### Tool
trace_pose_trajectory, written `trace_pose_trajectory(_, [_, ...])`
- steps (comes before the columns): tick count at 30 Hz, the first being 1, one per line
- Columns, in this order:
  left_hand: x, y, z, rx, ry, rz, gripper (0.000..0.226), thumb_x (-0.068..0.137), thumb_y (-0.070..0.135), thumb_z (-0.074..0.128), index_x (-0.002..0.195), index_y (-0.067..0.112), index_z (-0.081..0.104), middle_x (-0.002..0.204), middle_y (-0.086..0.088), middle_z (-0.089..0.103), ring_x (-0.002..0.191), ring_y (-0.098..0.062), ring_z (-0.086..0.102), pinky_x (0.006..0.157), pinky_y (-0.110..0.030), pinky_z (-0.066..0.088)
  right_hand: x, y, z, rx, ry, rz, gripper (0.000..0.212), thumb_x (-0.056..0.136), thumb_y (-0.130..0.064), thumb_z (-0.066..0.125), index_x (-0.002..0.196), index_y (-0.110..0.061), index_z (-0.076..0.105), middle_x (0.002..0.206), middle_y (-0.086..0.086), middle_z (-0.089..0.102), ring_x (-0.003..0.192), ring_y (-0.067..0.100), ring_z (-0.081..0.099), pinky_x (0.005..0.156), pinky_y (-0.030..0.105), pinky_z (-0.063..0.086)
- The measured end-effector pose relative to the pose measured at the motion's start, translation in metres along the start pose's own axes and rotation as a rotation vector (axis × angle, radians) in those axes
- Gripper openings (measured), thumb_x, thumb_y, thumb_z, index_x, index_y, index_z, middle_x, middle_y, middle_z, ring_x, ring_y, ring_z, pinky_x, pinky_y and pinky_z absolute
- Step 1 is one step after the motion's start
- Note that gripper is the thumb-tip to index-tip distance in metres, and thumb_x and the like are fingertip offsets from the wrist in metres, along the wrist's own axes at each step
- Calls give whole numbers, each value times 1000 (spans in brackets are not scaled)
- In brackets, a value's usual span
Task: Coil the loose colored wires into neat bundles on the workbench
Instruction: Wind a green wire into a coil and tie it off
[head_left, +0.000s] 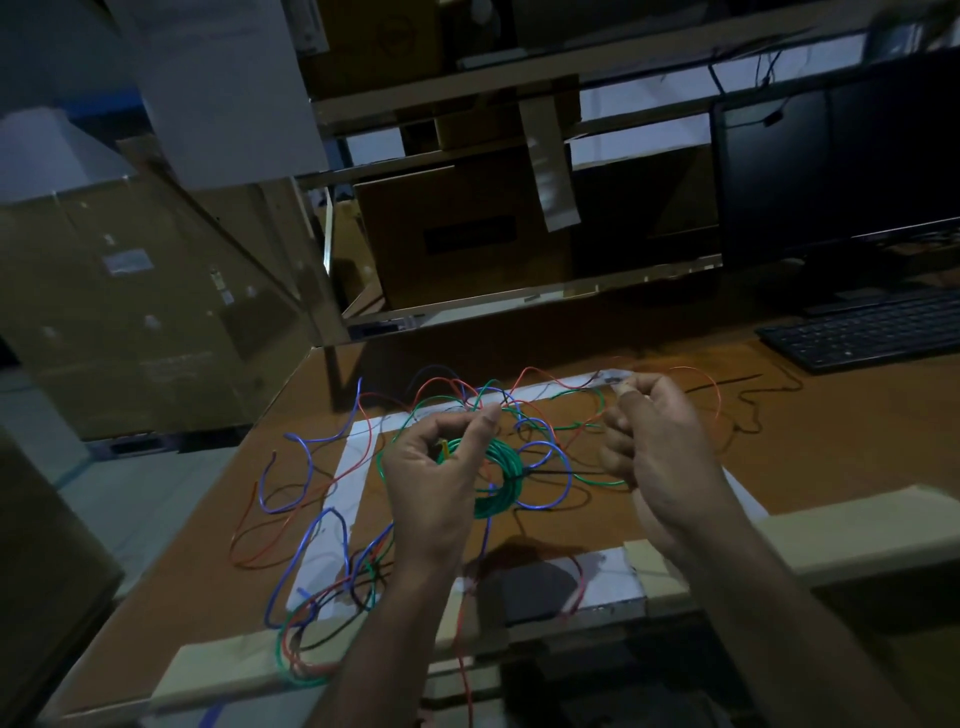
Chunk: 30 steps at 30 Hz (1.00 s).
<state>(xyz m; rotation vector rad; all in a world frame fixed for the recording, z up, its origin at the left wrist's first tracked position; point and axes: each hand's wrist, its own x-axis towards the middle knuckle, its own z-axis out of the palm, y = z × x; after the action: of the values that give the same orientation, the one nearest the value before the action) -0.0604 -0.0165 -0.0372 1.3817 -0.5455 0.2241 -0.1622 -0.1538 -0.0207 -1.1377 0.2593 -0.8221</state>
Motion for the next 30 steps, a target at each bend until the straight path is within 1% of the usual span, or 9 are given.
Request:
trace_pose_trajectory(2, [4,-2,-1,-6,34,6,15,84,25,83,78,13,77,81,-3,77,81,-17,73,71,-25,55,1,-1,0,-72,-43,-15,14,109,-12,38,97,-14,46,64,-5,36,49,6,24,39,17,24])
trace_pose_trajectory(8, [17,-2,-1,-49,81,-45,15,84,20,84,76,12,75,64,4,69,57,-5,64,54,-18,48,-3,4,-1,-251,-107,-92,14,109,-16,39,97,-14,47,64,-5,36,49,8,29,42,22,26])
trace_pose_trajectory(11, [22,-5,-3,-33,-1,-81,16,83,31,84,81,18,77,77,-5,75,67,-15,71,58,-26,52,-10,7,-2,-530,-163,-201,5,105,-28,48,104,-26,52,74,-4,51,58,18,44,50,34,38])
trace_pose_trajectory(14, [27,-3,-2,-54,41,-106,21,82,39,83,82,20,75,89,-13,74,74,-22,73,58,-29,55,-13,10,-3,-757,-314,-171,29,97,-47,59,123,-36,51,94,-8,58,70,4,53,61,20,46])
trace_pose_trajectory(17, [27,0,8,-22,9,-91,26,82,46,82,81,22,74,90,-12,75,80,-25,75,63,-35,58,-12,11,-2,-696,-301,-113,43,92,-48,67,130,-34,55,103,-8,61,71,6,56,58,17,47])
trace_pose_trajectory(20, [21,-1,24,28,-54,-80,27,82,49,82,82,23,74,90,-7,74,82,-20,72,62,-28,52,-7,13,-4,-683,-279,-133,30,94,-39,69,121,-27,66,105,-9,67,90,5,65,77,24,58])
trace_pose_trajectory(25, [22,-3,49,13,-158,-143,28,78,46,86,87,22,75,94,-1,74,86,-16,70,62,-24,52,-1,16,-18,-502,-226,-53,12,97,-22,67,105,-15,72,96,0,76,88,7,72,69,21,57])
trace_pose_trajectory(27, [21,-6,60,-14,-282,-155,38,72,50,88,97,24,75,102,0,75,94,-20,72,69,-29,57,4,14,-28,-444,-170,-24,11,98,-16,64,106,-14,73,95,2,76,85,8,72,70,22,59])
trace_pose_trajectory(30, [21,-11,81,-28,-471,-208,75,63,51,91,128,28,62,125,3,66,114,-15,67,90,-34,61,17,5,-51,-389,-50,-9,11,99,-15,62,103,-14,72,85,2,73,73,8,68,64,20,57])
